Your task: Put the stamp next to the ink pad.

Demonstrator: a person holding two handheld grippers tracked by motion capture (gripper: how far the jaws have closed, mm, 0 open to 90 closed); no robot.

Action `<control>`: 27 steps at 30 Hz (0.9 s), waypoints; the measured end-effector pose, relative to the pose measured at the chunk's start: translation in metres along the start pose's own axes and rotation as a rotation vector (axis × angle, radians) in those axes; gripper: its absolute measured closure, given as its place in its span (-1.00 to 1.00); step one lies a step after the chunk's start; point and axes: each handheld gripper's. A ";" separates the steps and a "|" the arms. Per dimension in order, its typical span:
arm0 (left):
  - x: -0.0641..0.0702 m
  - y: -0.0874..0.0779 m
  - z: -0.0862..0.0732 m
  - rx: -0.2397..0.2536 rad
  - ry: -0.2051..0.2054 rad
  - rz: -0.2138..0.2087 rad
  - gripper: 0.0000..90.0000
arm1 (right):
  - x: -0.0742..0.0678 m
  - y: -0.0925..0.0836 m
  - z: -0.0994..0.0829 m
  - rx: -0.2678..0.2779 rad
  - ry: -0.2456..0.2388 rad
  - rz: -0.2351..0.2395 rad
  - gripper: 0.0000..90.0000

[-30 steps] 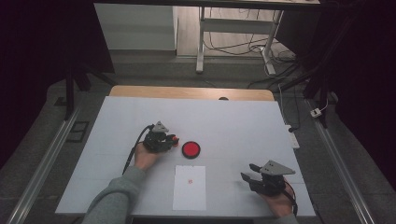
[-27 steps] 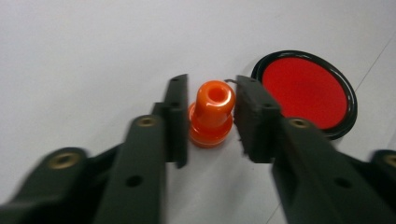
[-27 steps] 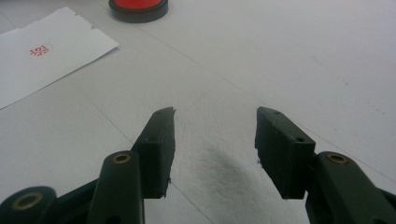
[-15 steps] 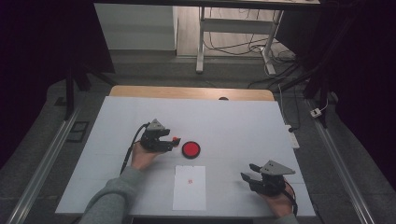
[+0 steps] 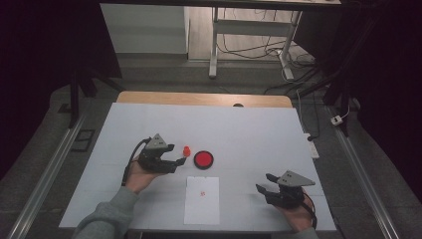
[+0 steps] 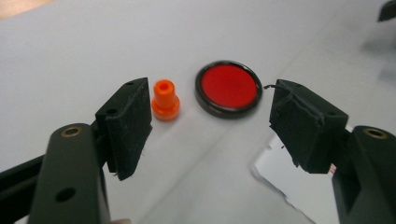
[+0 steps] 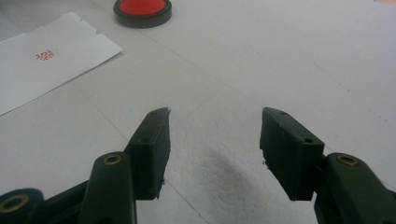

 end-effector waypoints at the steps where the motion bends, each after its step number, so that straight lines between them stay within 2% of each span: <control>1: 0.002 -0.003 -0.003 0.003 -0.006 -0.002 -0.35 | 0.000 0.000 0.000 -0.002 -0.002 0.003 -0.10; 3: 0.004 -0.009 -0.009 0.001 -0.015 -0.013 -0.35 | 0.001 0.000 0.000 -0.001 -0.001 0.006 -0.13; 16: 0.016 -0.041 -0.051 0.011 -0.022 0.012 -0.37 | 0.004 -0.002 0.000 0.012 -0.007 0.021 -0.17; 22: 0.014 -0.050 -0.075 0.015 -0.042 0.020 -0.37 | 0.008 -0.005 0.000 0.026 -0.009 0.020 -0.17; 23: 0.013 -0.051 -0.078 0.009 -0.039 0.023 -0.37 | 0.008 -0.006 0.000 0.027 -0.010 0.008 -0.17; 25: 0.012 -0.052 -0.082 0.006 -0.035 0.027 -0.37 | 0.008 -0.006 -0.001 0.035 -0.014 0.020 -0.17; 27: 0.011 -0.053 -0.086 0.010 -0.037 0.026 -0.38 | 0.009 -0.006 -0.002 0.034 -0.027 0.012 -0.17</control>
Point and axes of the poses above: each handheld gripper's, and its own axes: y roughly forward along the jaws, z roughly out of its top, x roughly to its right, and after that the axes turned 5 degrees about -x, right-handed
